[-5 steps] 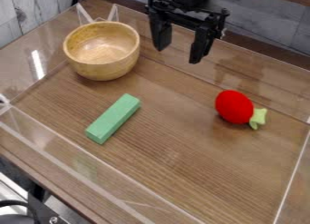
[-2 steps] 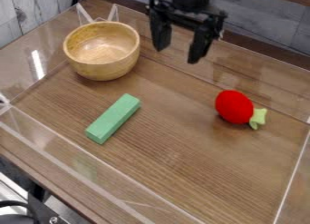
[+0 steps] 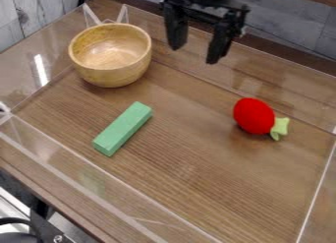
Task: Move the red fruit to the right
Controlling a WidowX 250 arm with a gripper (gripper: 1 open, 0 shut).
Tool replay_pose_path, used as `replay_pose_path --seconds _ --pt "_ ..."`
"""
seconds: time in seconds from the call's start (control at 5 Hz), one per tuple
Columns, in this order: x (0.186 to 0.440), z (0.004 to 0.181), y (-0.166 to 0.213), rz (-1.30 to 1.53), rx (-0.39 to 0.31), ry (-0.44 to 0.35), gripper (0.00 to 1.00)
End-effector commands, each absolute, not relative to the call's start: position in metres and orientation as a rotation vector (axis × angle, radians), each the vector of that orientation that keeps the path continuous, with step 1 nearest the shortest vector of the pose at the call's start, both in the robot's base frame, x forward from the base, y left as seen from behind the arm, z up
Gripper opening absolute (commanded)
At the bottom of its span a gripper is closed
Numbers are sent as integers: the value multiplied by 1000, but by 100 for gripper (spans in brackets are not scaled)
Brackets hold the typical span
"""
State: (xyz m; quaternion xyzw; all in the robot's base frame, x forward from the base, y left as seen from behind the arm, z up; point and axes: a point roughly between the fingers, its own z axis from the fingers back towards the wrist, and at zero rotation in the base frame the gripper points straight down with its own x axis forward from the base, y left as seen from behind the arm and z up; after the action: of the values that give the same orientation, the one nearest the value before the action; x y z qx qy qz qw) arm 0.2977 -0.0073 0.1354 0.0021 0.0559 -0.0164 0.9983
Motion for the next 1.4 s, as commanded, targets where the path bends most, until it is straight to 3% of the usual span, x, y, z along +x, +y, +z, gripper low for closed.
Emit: replay_pose_path --seconds 0.0,0.2,0.8,1.2 --pt "296 150 -8 -19 4 60 100" --pt "288 149 -2 -8 2 60 100" --pt "313 145 3 -22 -1 55 100" --pt "296 157 12 20 -20 66 100"
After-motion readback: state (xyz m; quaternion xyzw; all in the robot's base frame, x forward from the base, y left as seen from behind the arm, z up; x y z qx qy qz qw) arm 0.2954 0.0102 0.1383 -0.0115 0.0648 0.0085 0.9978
